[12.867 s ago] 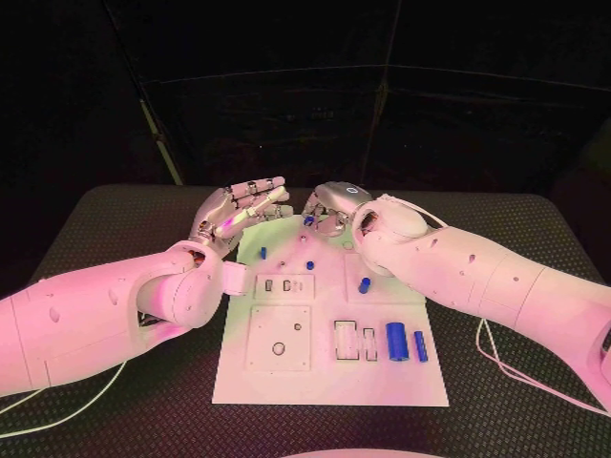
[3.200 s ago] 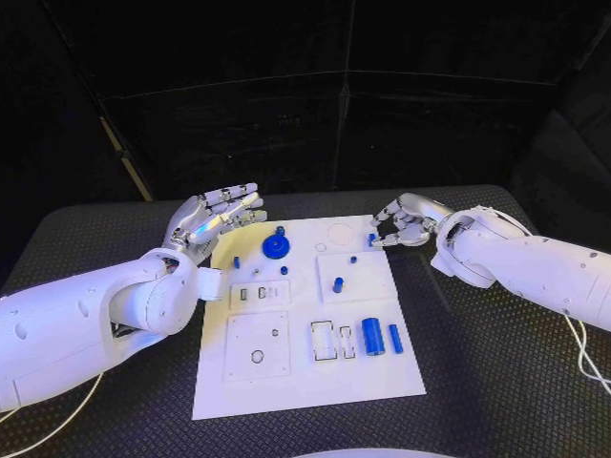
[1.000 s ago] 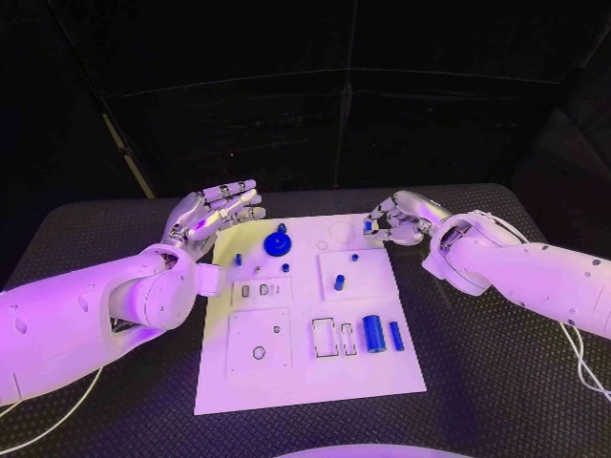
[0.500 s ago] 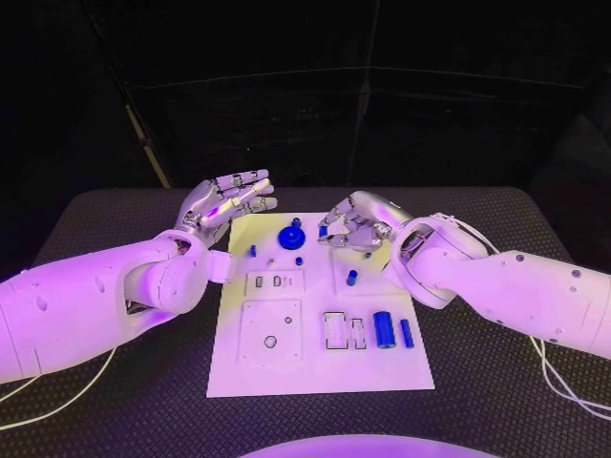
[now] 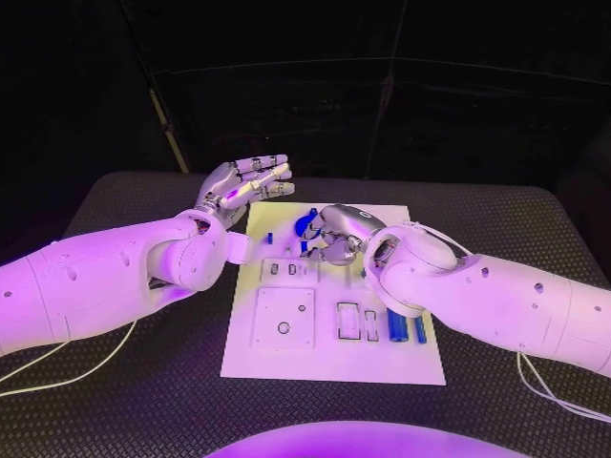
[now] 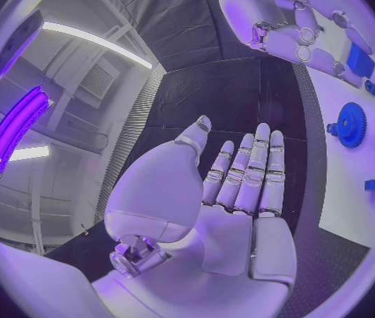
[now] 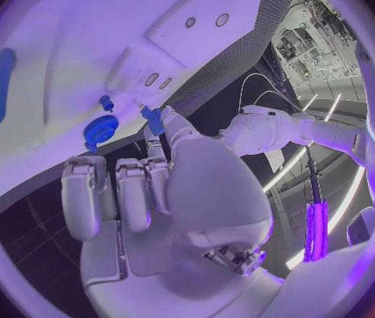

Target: Assemble the parts on the task board

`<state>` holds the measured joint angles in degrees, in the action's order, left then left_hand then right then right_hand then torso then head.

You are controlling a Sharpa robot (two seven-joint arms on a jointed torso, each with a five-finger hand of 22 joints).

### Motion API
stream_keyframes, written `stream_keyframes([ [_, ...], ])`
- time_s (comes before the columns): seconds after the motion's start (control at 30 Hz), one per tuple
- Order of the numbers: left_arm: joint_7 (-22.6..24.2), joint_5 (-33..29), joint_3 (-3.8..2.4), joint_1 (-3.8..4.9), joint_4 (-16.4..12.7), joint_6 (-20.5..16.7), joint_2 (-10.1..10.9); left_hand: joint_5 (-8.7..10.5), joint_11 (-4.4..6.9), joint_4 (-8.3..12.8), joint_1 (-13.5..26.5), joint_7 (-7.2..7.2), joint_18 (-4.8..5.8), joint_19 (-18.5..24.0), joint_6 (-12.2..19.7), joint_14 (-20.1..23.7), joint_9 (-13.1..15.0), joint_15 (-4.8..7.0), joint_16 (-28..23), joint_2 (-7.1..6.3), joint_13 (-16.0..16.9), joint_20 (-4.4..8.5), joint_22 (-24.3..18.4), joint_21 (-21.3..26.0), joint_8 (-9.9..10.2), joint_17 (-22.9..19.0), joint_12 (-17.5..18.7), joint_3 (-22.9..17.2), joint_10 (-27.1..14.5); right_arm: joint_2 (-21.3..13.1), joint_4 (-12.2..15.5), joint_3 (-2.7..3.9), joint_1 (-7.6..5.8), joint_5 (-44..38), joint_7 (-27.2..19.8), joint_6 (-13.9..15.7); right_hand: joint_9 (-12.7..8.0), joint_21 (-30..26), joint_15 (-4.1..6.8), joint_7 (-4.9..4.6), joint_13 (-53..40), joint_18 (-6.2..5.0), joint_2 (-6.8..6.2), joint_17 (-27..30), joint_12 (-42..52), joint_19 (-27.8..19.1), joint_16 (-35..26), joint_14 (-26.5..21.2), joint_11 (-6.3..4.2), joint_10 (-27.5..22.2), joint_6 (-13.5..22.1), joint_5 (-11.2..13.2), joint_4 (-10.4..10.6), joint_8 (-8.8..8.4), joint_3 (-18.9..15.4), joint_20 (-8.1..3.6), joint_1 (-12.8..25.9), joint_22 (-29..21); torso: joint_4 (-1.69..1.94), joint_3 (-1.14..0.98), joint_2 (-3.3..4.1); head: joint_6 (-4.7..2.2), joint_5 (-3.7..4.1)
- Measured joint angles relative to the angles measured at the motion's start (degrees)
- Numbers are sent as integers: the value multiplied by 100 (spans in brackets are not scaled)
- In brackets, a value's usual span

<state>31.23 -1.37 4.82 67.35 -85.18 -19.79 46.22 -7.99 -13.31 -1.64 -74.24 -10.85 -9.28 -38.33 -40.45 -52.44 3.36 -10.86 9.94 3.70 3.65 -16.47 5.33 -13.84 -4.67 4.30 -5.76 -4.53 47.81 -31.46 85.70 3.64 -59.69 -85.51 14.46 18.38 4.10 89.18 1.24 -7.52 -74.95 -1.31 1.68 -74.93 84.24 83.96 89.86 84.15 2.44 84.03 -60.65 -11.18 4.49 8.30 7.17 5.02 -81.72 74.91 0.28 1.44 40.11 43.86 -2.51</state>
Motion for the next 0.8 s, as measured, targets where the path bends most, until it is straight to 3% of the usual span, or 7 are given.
stream_keyframes([
  [0.33,-10,0,-1,17,71,4,-18,0,0,0,21,0,0,-21,0,0,0,0,0,21,0,-21,0,0,0,0,0,0,0,292,-193,-34,118,-445,127,-126,-9,0,0,5,0,0,-1,0,0,0,0,0,0,0,5,-13,-16,-44,16,0,1,0,2,-10,1,65,-154],
  [0.8,-16,0,-1,22,92,7,-34,0,0,0,21,0,0,-21,0,0,0,0,0,21,0,-21,0,0,22,0,0,0,0,409,-355,-53,172,-900,149,-125,-13,0,0,13,1,0,-25,1,0,0,0,0,0,0,13,-16,-16,-36,15,0,24,0,4,-18,5,102,-182],
])
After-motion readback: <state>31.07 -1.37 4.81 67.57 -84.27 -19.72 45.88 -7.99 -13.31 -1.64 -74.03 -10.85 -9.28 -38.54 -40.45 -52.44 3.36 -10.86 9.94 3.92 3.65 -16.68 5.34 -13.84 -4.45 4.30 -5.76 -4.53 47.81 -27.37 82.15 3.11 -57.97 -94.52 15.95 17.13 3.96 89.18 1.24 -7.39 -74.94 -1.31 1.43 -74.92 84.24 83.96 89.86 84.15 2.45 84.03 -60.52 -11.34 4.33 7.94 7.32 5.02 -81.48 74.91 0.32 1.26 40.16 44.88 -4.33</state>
